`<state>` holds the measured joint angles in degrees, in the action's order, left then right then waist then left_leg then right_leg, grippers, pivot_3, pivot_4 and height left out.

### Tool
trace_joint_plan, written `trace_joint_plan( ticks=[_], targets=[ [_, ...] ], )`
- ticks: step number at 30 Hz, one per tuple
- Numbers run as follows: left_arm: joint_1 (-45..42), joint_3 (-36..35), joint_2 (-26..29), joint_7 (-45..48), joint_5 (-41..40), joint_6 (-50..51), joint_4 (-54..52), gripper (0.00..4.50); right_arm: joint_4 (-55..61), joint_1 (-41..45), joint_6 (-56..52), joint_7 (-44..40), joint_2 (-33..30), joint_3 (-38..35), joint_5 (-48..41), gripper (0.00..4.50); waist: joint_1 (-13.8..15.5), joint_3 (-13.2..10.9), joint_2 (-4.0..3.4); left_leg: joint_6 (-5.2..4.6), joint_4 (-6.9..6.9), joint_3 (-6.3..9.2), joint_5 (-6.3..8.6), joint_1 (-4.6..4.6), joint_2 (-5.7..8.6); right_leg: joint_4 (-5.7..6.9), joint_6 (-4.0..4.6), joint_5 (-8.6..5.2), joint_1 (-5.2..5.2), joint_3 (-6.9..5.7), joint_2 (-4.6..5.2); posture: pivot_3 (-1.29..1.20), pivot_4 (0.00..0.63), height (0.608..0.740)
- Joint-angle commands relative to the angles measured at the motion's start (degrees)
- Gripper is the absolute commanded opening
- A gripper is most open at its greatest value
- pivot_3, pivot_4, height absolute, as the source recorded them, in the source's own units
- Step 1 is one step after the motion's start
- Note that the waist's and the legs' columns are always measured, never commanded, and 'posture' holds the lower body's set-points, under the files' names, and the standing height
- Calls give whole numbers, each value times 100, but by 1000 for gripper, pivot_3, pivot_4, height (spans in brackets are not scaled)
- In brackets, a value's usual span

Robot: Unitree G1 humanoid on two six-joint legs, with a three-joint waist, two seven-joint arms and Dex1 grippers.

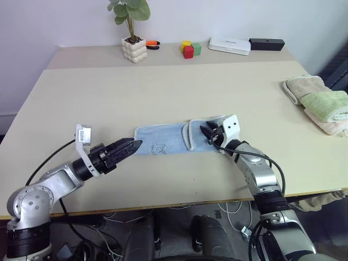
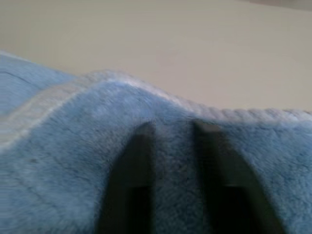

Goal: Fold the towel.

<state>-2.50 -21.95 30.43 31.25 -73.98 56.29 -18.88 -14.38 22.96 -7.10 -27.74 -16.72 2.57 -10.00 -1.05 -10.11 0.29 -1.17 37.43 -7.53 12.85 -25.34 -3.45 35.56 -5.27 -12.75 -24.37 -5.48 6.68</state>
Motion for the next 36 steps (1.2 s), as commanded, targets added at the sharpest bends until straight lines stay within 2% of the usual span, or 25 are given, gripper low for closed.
trace_joint_plan(
  ticks=[1, 3, 5, 8, 11, 13, 18, 26, 29, 33, 34, 35, 36],
  targets=[
    [348, -250, -338, -1110, -1180, -65, -300, 4500, 613, 170, -23, -189, -116, -275, -276, 3432, 3, -1, -2, 0, 0, -1, 0, -1, 0, 0, 0, 0, -2, 1, 0, 0, 150, 740],
    [570, -252, -598, -1803, -1824, -276, -408, 4500, 873, 217, -131, -383, -221, -365, -441, 4446, 14, -1, -2, 0, 0, 1, 0, -2, 0, 0, 0, 0, -3, 2, 2, 0, 150, 740],
    [935, -180, -713, -2162, -1840, -393, -689, 4500, 1152, 251, -161, -637, -412, -430, -572, 4446, 26, -1, -2, -1, 2, 2, 1, -3, 0, 0, 1, 0, -4, 2, 4, 0, 150, 740],
    [1521, 1, -838, -2523, -1680, -522, -930, 4500, 1721, 182, -548, -1438, -981, -531, -1056, 4446, 37, -1, -4, -2, -1, 0, 2, -2, 3, -4, 10, -4, -4, 2, 5, 0, 150, 740],
    [1656, 193, -900, -2718, -1396, -685, -903, 4500, 2052, 69, -944, -1933, -1366, -567, -1453, 4446, 57, 0, -2, -1, -1, 2, 4, -3, 4, -10, 26, -13, -4, 1, 5, 0, 150, 740],
    [1634, 311, -1088, -3130, -1549, -809, -738, 4500, 2106, 58, -1011, -2079, -1570, -529, -1399, 4446, 58, 1, -2, 10, 1, 3, 10, -2, 3, -12, 30, -13, -3, 1, 4, 0, 150, 740],
    [1442, 572, -1612, -3848, -1887, -1131, -516, 4500, 2210, 20, -1072, -1961, -1464, -411, -1288, 4446, 57, 2, -4, -1, 1, 1, 6, -4, 5, -23, 33, -11, -1, 2, 8, 0, 150, 740],
    [1029, 888, -1378, -3991, -1819, -978, -148, 4500, 2245, -31, -1057, -1701, -1404, -410, -1135, 4446, 96, 4, -7, -4, 4, 0, 5, -3, 11, -22, 32, -10, 3, 2, 8, 0, 150, 740],
    [744, 992, -1472, -4341, -1548, -1093, 127, 4500, 2181, 16, -1045, -1636, -1408, -459, -1099, 4446, 169, 7, -9, -4, 7, 1, 5, -2, 13, -22, 33, -9, 3, 2, 9, 0, 150, 740],
    [371, 1036, -1712, -4709, -1578, -1240, 342, 4500, 2203, -4, -1012, -1554, -1415, -450, -1030, 4446, 193, 14, -16, -5, 13, 4, 6, -2, 14, -22, 34, -9, 10, 1, 10, 0, 150, 740],
    [288, 1045, -1774, -4875, -1619, -1266, 393, 3992, 2212, -15, -995, -1539, -1424, -445, -1004, 4500, 191, 14, -16, -5, 15, 5, 6, -2, 14, -22, 34, -9, 12, 1, 10, 0, 150, 740],
    [140, 1039, -1885, -4956, -1660, -1356, 379, 3705, 2219, -31, -992, -1516, -1433, -452, -983, 4500, 190, 14, -16, -5, 16, 6, 6, -2, 14, -22, 34, -8, 13, 1, 10, 0, 150, 740],
    [-14, 1046, -1986, -5087, -1703, -1429, 356, 3130, 2219, -47, -983, -1491, -1446, -465, -958, 4500, 190, 14, -16, -6, 17, 7, 5, -2, 15, -21, 34, -8, 13, 1, 9, 0, 150, 740]
  ],
)
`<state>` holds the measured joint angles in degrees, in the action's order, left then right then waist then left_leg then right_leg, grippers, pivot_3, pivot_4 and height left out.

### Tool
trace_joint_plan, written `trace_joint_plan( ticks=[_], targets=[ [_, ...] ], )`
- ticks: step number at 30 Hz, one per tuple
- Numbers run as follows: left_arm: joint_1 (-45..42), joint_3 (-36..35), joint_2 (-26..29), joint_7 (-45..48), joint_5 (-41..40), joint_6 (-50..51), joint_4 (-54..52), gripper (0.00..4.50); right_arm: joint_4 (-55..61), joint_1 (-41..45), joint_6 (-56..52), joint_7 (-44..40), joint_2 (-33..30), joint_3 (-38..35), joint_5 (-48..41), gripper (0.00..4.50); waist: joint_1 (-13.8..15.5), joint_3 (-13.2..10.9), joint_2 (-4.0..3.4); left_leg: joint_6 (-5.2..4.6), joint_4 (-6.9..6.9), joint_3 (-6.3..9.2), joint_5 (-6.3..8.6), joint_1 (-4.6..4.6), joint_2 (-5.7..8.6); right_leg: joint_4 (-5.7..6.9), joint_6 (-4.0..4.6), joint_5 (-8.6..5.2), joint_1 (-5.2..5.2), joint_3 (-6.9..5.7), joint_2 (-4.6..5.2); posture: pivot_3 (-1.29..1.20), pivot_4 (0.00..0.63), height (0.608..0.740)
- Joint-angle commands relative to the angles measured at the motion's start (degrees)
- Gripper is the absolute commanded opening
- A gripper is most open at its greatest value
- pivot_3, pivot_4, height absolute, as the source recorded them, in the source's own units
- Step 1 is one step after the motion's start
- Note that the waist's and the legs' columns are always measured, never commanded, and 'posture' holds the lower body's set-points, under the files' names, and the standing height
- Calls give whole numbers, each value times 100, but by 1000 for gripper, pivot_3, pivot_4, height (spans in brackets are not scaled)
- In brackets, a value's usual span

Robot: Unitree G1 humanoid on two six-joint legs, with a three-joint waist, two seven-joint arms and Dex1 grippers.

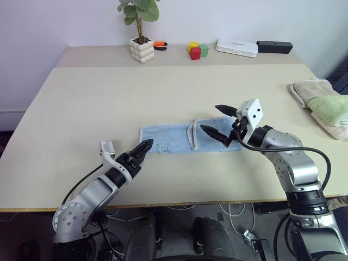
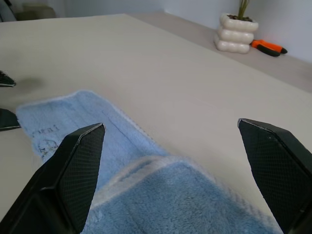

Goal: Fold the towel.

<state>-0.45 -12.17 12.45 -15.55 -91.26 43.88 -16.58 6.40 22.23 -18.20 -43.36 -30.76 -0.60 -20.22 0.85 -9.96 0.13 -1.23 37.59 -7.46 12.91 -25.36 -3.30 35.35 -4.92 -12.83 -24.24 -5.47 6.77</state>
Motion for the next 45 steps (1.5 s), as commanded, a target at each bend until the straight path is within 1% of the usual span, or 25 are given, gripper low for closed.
trace_joint_plan(
  ticks=[1, 2, 3, 4, 6, 10, 12, 15, 18, 21, 23, 25, 27, 29, 31, 33, 35, 36, 37, 41, 45],
  targets=[
    [-341, 75, -246, -536, 10, -225, 108, 2646, 135, 17, 138, 82, -53, -162, 78, 4500, -2, -2, 3, -1, 1, 0, 0, -1, 3, 0, 0, 0, 0, 0, 0, 0, 150, 740],
    [-472, 62, -314, -649, 4, -287, 89, 2094, 130, 8, 144, 79, -66, -184, 79, 4500, -8, -2, 4, -2, 2, 1, -1, -4, 12, 0, 0, 0, -2, 0, 0, 0, 150, 740],
    [-564, 40, -353, -730, -6, -324, 91, 1642, 119, 6, 147, 78, -74, -202, 86, 4500, -10, -3, 5, -4, 2, 1, 0, -6, 14, 0, -1, 0, -3, 0, 0, 0, 150, 740],
    [-653, 26, -365, -833, -33, -334, 99, 1012, 99, 2, 168, 90, -84, -222, 114, 4500, -12, -3, 5, -6, 2, 1, 1, -10, 15, -1, -1, 1, -6, 0, 0, 0, 150, 740],
    [-821, 24, -338, -868, -39, -326, 44, 42, 45, -18, 223, 103, -121, -260, 179, 4500, -15, -3, 5, -6, 2, -1, 1, -10, 18, -1, -2, 1, -7, 0, -1, 0, 150, 740],
    [-1086, -122, -374, -1042, -114, -547, -94, 42, -54, -124, 271, 1, -293, -423, 138, 4500, -4, -4, 6, -7, 2, -2, 0, -10, 23, -1, -3, 1, -6, 0, -1, 0, 150, 740],
    [-1111, -325, -195, -1052, -40, -632, -98, 42, -98, -248, 344, -148, -492, -637, 65, 4500, -5, -5, 8, -7, 4, -1, 0, -11, 25, -1, -3, 1, -4, 0, -1, 0, 150, 740],
    [-1081, -418, 448, -412, 391, -444, -41, 42, -49, -405, 249, -391, -712, -911, -184, 4500, -19, -6, 8, -7, 2, -2, 1, -10, 24, -1, -3, 1, -6, 0, -2, 0, 150, 740],
    [-1166, -439, 795, -26, 627, -399, 77, 42, 135, -565, 95, -662, -847, -994, -436, 4500, -23, -6, 8, -6, -6, -5, 1, -6, 23, -3, -3, 0, -9, 0, -2, 0, 150, 740],
    [-1494, -538, 1202, 555, 1229, -501, 462, 42, 511, -840, -270, -1087, -1044, -1012, -828, 4500, 2, -8, 12, -5, -7, -3, 0, -9, 23, -3, -3, 0, -10, -2, -2, 0, 150, 740],
    [-1732, -671, 1315, 976, 1346, -566, 810, 42, 547, -891, -349, -1160, -1090, -987, -850, 4500, -4, -8, 12, -3, -7, -2, 0, -10, 23, -3, -2, 0, -10, -3, -2, 0, 150, 740],
    [-1826, -512, 1569, 1660, 1765, -538, 859, 42, 542, -860, -375, -1133, -1063, -953, -830, 4500, -14, -9, 13, -4, -5, -2, 2, -10, 23, -8, -2, 0, -10, -2, 1, 0, 150, 740],
    [-1852, -147, 1761, 2303, 2244, -477, 722, 42, 563, -802, -407, -1057, -995, -918, -829, 4500, -17, -9, 13, -6, -12, -6, 3, -10, 24, -15, -3, 0, -11, -2, 2, 0, 150, 740],
    [-1965, 170, 1762, 2834, 2556, -479, 646, 42, 543, -737, -407, -969, -925, -883, -798, 4500, -11, -9, 13, -4, -23, -10, 2, -11, 25, -18, -3, 0, -17, -1, 2, 0, 150, 740],
    [-2144, 741, 1783, 3455, 3148, -575, 654, 42, 513, -697, -396, -931, -896, -845, -763, 4500, 3, -9, 14, -1, -26, -10, 0, -13, 25, -17, -3, 0, -19, -2, 2, 0, 150, 740],
    [-2238, 1213, 1788, 4105, 3562, -607, 723, 42, 499, -688, -396, -926, -911, -852, -771, 4500, 8, -9, 14, 0, -25, -14, -1, -15, 29, -17, -3, 0, -18, -3, 2, 0, 150, 740],
    [-2290, 1497, 1749, 4699, 3963, -840, 853, 42, 480, -693, -362, -910, -953, -863, -743, 4500, -10, -9, 14, 0, -24, -16, 0, -15, 30, -18, -3, 0, -18, -2, 3, 0, 150, 740],
    [-2354, 1568, 1674, 4897, 4094, -921, 996, 42, 463, -693, -347, -901, -965, -873, -733, 4500, -16, -9, 14, -1, -25, -16, 0, -15, 30, -19, -3, 0, -19, -1, 4, 0, 150, 740],
    [-2493, 1843, 1574, 5166, 4468, -1184, 1187, 42, 455, -705, -337, -876, -977, -910, -726, 4500, -19, -10, 13, -1, -27, -15, 0, -14, 29, -19, -3, 0, -20, -1, 3, 0, 150, 740],
    [-2941, 2641, 1097, 5950, 5388, -1626, 1783, 42, 555, -809, -368, -777, -1012, -1080, -756, 4500, 6, -10, 14, 1, -25, -15, -4, -16, 28, -15, -4, 0, -21, -3, 1, 0, 150, 740],
    [-3199, 2862, 650, 6226, 5987, -2012, 2344, 42, 659, -933, -403, -702, -1044, -1199, -777, 4500, -10, -10, 15, -9, -21, -9, 2, -19, 30, -21, -5, 1, -20, -1, 6, 0, 150, 740]
  ],
)
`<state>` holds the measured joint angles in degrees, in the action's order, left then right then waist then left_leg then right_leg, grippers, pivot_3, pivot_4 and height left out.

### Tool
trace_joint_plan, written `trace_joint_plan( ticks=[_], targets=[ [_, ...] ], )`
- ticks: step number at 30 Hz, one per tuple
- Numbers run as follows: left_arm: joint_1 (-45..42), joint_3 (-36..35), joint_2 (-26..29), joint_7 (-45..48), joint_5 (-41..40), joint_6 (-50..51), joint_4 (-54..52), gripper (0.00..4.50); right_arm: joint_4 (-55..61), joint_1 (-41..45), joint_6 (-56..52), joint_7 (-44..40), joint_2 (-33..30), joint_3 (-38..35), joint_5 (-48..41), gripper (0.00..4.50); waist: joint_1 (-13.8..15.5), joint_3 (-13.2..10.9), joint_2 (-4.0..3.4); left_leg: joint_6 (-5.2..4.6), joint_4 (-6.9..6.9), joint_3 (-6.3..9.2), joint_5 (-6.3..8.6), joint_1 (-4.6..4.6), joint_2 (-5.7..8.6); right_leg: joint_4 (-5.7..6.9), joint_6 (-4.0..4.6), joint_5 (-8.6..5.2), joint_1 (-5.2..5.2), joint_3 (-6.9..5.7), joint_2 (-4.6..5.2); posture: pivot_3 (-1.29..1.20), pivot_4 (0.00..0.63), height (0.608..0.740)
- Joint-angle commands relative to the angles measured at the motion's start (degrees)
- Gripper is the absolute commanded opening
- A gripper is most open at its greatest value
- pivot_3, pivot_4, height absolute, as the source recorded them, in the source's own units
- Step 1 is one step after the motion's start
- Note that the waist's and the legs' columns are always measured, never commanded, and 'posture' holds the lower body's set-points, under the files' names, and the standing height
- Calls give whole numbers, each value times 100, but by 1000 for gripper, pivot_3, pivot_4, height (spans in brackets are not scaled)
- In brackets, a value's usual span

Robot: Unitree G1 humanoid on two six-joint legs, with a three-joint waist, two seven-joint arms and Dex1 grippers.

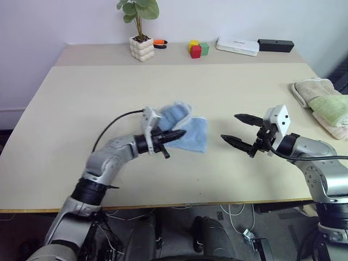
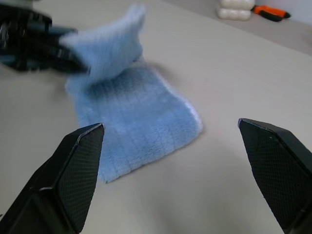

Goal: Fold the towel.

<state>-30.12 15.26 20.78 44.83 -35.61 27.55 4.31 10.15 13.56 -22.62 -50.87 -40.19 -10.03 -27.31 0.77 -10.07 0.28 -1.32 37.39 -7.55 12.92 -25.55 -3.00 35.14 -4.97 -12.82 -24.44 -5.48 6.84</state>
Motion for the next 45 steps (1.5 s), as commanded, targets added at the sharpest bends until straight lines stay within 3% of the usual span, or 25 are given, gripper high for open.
trace_joint_plan(
  ticks=[1, 8, 15, 19, 24, 25, 30, 34, 38, 42, 45],
  targets=[
    [-285, 170, -271, 252, 597, -503, 392, 42, 304, -96, 36, 67, -105, -269, -69, 4500, -1, 0, 0, 0, 0, 1, 0, 0, 0, 1, -1, 0, 0, 0, 0, 0, 150, 740],
    [-709, 344, -833, 500, 1376, -798, 1353, 42, 623, -351, -50, 334, -79, -417, -92, 4500, 0, 0, 1, -1, 5, 5, 0, 0, -1, 5, -2, 0, 0, -1, -1, 0, 150, 740],
    [-766, 262, -1176, 779, 1414, -476, 1729, 42, 751, -443, -53, 562, -78, -493, -71, 4500, 3, 0, 1, -3, 6, 7, 0, 0, -1, 6, -4, 1, 0, -1, -1, 0, 150, 740],
    [-725, 282, -1168, 901, 1488, -288, 1616, 1783, 753, -406, -65, 619, -96, -478, -78, 4500, 1, -1, 1, -4, 7, 8, 0, 0, -2, 7, -4, 0, 1, -1, -1, 0, 150, 740],
    [-601, 130, -1121, 1140, 1301, -211, 1152, 4268, 721, -214, -102, 707, -5, -378, -128, 4500, -5, 0, 1, -4, 9, 9, 0, 0, -2, 9, -4, 1, 1, -1, -1, 0, 150, 740],
    [-554, 113, -1087, 1270, 1236, -245, 1001, 4394, 697, -171, -109, 729, 26, -374, -149, 4500, -6, 0, 1, -4, 9, 9, 0, 1, -2, 10, -4, 1, 1, -1, -1, 0, 150, 740],
    [-198, -201, -824, 1936, 572, -206, -184, 4394, 342, 154, -76, 812, 123, -360, -143, 4500, -13, 0, 0, -3, 8, 8, 0, 0, -4, 12, -12, 5, -1, -1, -2, 0, 150, 740],
    [-133, -381, -662, 1975, 477, -201, -450, 4394, 136, 389, -28, 812, 151, -312, -116, 4500, 1, 0, -1, -3, 15, 9, 0, 1, -3, 15, -5, 1, 3, -1, -2, 0, 150, 740],
    [-655, -1344, -968, 799, 501, -447, 510, 4394, -55, 791, -103, 1193, 467, -335, -178, 4500, -6, -1, 1, -10, 34, 10, 3, -1, -4, 23, -17, 8, 7, -1, -2, 0, 150, 740],
    [-891, -1744, -1218, -147, 873, -988, 1188, 4394, 36, 857, -12, 1729, 1089, -89, 13, 4500, -8, 0, 1, -14, 52, 17, 6, -10, -6, 38, -23, 9, 6, -3, -4, 0, 150, 740],
    [-953, -1918, -1478, -487, 760, -835, 1406, 3623, 164, 899, -145, 2468, 1869, 44, -3, 3668, -8, -1, 1, -17, 53, 11, 7, -12, -5, 39, -38, 16, 5, -3, -4, 0, 150, 740]
  ],
)
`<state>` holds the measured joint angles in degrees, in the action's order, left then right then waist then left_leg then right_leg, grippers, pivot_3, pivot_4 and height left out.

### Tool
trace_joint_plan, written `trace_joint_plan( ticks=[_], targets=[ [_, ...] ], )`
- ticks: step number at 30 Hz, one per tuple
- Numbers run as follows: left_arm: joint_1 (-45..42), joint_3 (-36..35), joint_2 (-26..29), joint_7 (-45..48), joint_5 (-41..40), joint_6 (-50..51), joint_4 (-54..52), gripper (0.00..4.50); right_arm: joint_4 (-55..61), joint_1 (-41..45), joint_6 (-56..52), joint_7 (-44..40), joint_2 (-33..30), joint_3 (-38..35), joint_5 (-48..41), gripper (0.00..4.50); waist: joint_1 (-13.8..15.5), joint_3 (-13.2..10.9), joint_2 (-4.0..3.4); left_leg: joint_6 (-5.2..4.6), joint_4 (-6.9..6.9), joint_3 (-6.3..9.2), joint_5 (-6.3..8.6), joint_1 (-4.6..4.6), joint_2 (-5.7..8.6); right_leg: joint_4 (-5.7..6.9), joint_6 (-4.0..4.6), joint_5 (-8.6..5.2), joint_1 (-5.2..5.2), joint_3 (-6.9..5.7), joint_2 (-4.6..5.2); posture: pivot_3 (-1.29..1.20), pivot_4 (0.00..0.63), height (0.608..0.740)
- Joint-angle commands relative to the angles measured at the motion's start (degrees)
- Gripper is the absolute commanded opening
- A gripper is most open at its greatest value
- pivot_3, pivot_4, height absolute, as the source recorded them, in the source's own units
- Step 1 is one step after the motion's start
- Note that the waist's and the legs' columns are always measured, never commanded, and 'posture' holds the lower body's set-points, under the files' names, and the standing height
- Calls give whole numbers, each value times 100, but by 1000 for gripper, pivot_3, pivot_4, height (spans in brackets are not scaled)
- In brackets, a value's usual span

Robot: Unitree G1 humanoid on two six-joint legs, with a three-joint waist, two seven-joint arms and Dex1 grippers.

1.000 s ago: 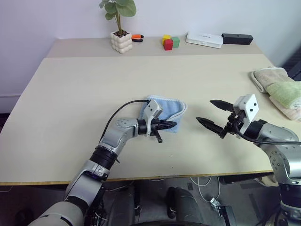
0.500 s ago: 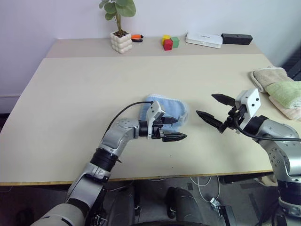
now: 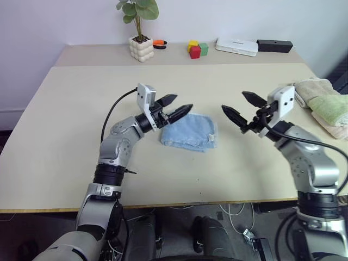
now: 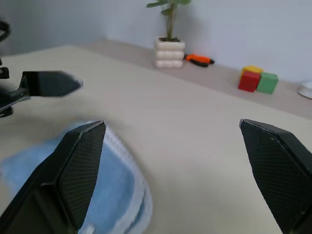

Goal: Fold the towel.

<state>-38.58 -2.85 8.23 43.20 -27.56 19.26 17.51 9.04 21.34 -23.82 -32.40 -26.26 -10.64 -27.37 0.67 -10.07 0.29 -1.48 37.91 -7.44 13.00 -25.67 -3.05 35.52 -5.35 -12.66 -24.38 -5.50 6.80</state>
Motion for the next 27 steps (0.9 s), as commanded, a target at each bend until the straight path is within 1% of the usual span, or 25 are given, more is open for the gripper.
trace_joint_plan(
  ticks=[1, 3, 4, 7, 9, 11, 13, 15, 18, 21, 27],
  targets=[
    [-108, -57, -317, -463, 76, -85, 144, 3082, 379, 60, 35, 736, 632, 367, 225, 3148, 4, 0, 0, 0, 1, -2, 0, -5, 0, 1, -3, 2, -2, 0, 0, 0, 150, 740],
    [-115, -2, -496, -705, 237, -186, 232, 2088, 473, 7, 133, 934, 885, 739, 561, 2132, 5, 0, -1, 0, 4, -8, 0, -12, 3, 1, -7, 4, -4, -2, -1, 0, 150, 740],
    [-131, 5, -579, -802, 294, -236, 284, 1492, 431, 49, 169, 1120, 1040, 815, 683, 1551, 6, 0, -1, 0, 7, -8, 0, -16, 3, 1, -7, 4, -4, -2, -1, 0, 150, 740],
    [-143, 100, -733, -875, 449, -347, 414, 56, 204, 208, 224, 1685, 1515, 866, 894, 113, -8, 0, -1, 0, 12, -8, 0, -19, 4, 0, -7, 4, -4, -2, -1, 0, 150, 740],
    [-150, 193, -786, -902, 576, -395, 545, 19, 70, 162, 256, 1849, 1727, 956, 1014, 45, -12, 1, -1, 0, 12, -7, 0, -19, 3, 1, -7, 4, -6, -2, -1, 0, 150, 740],
    [-162, 265, -806, -1056, 767, -393, 831, 19, -169, -20, 312, 1870, 1797, 1249, 1297, 45, -9, 1, -2, 0, 11, -6, 0, -18, 3, 1, -7, 4, -5, -2, -2, 0, 150, 740],
    [-149, 265, -796, -1128, 877, -409, 1099, 19, -491, -160, 323, 2037, 1915, 1223, 1407, 45, -12, 1, -2, 0, 9, -7, 0, -18, 4, 0, -7, 4, -5, -2, -2, 0, 150, 740],
    [-67, 385, -703, -1118, 1069, -326, 1266, 19, -866, -228, 203, 2196, 1838, 1223, 1644, 45, -11, 1, -2, 0, 9, -8, 0, -20, 4, 0, -7, 4, -6, -2, -2, 0, 150, 740],
    [-11, 476, -616, -1136, 1254, -321, 1354, 19, -1076, -238, 72, 2268, 1737, 1244, 1842, 45, -28, 4, -3, 0, 10, -9, 0, -19, 4, 0, -6, 3, -6, -2, -2, 0, 150, 740],
    [6, 312, -456, -1221, 1281, -388, 1508, 19, -1028, -268, 55, 2273, 1676, 1128, 1868, 45, -41, 8, -4, 0, 9, -5, 1, -5, 1, 1, -6, 3, 3, -2, -2, 0, 150, 740],
    [86, 14, -297, -995, 894, -14, 1220, 19, -939, -208, -12, 2169, 1660, 1077, 1802, 45, -119, 9, -4, 0, 7, 5, 1, -3, -2, 2, -5, 3, 3, -2, -2, 0, 150, 740]
  ],
)
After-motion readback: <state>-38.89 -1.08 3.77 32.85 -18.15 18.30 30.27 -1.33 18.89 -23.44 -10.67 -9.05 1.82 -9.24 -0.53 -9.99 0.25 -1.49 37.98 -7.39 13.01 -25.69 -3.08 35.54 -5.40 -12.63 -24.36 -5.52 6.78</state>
